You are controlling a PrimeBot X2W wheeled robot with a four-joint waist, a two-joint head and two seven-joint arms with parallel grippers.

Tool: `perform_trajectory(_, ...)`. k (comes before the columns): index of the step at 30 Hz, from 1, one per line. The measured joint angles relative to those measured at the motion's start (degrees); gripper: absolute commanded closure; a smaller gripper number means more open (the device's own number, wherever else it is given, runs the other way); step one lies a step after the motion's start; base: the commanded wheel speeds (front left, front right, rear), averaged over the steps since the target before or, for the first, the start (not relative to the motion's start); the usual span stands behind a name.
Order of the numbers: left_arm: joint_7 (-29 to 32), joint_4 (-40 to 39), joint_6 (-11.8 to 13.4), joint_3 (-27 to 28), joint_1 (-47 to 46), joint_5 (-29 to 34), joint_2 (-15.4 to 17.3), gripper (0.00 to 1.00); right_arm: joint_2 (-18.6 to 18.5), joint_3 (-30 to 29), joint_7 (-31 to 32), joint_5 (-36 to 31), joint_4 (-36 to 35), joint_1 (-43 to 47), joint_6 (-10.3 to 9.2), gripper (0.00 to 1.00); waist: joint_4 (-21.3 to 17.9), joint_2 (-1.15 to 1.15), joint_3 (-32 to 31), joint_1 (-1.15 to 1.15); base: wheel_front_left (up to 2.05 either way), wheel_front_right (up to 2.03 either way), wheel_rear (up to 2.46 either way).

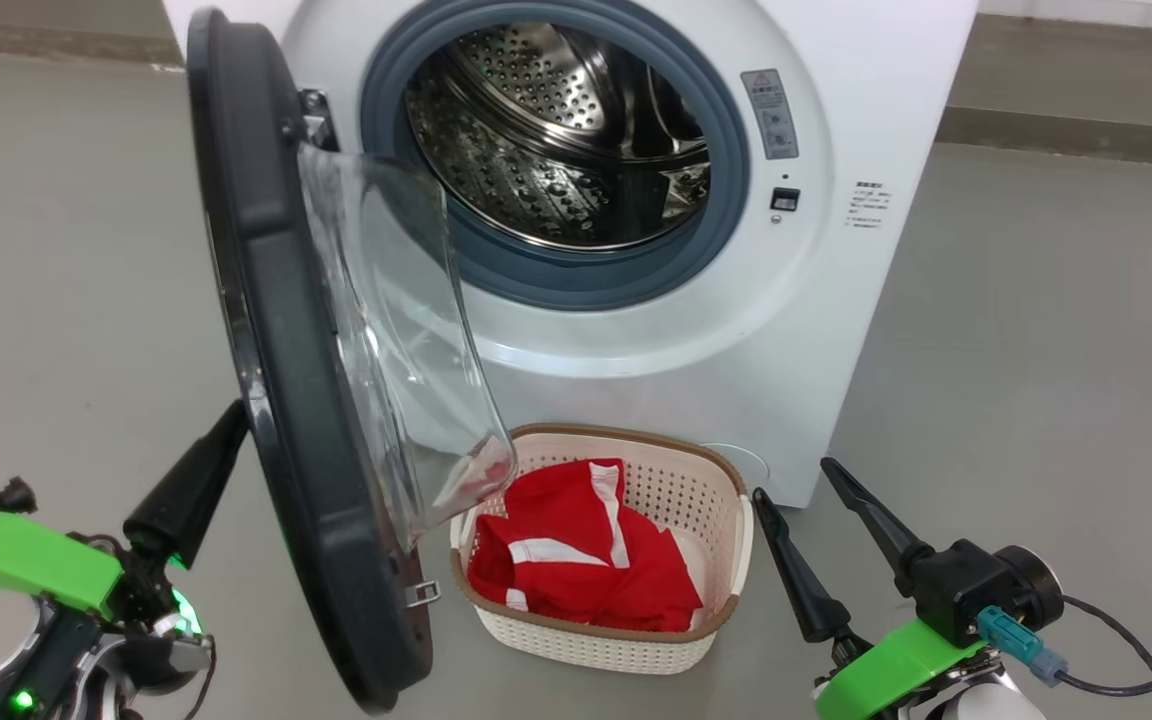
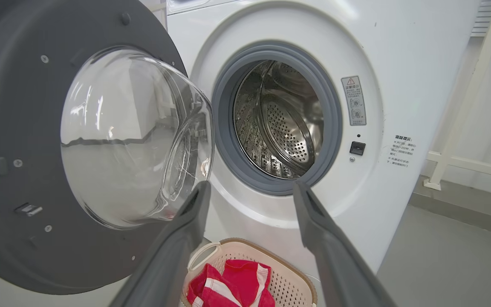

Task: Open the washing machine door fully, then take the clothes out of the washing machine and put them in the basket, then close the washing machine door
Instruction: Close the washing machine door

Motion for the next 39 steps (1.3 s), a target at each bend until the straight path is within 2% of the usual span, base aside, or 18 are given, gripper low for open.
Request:
perform_trajectory(19, -3.0, -3.1, 0.0, -2.4, 1.7, -2.6, 0.0, 1.0, 0.0, -0.1, 0.0, -0.2, 0.1, 0.0, 0.0, 0.0, -5.7, 0.0, 0.6, 0.0, 0.0, 0.0, 0.0)
perform_trajectory(30, -4.1, -4.1, 0.0, -3.1, 3.3, -1.8, 0.2, 1.0, 0.0, -0.1, 0.0, -0.5, 0.1, 0.0, 0.0, 0.0, -6.7, 0.0, 0.8, 0.0, 0.0, 0.0, 0.0)
perform_trajectory(32, -5.1, -4.1, 0.0, -3.4, 3.9, -0.1, 0.7, 0.64, 0.0, -0.2, 0.0, -0.5, 0.1, 0.0, 0.0, 0.0, -6.6, 0.0, 0.8, 0.0, 0.0, 0.0, 0.0)
perform_trajectory(34, -6.4, -4.2, -0.4, -3.6, 4.3, 1.9, 0.9, 0.12, 0.0, -0.2, 0.0, -0.5, 0.1, 0.0, 0.0, 0.0, -6.5, 0.0, 0.8, 0.0, 0.0, 0.0, 0.0)
perform_trajectory(35, -7.5, -4.3, -0.9, -3.7, 4.6, 3.2, 1.2, 0.0, 0.0, -0.2, 0.0, -0.5, 0.1, 0.0, 0.0, 0.0, -6.5, 0.0, 0.8, 0.0, 0.0, 0.0, 0.0)
perform_trajectory(39, -12.0, -4.4, -2.8, -4.6, 4.8, 10.8, 3.8, 0.0, 0.0, -0.2, 0.0, -0.5, 0.1, 0.0, 0.0, 0.0, -6.4, 0.0, 0.8, 0.0, 0.0, 0.0, 0.0)
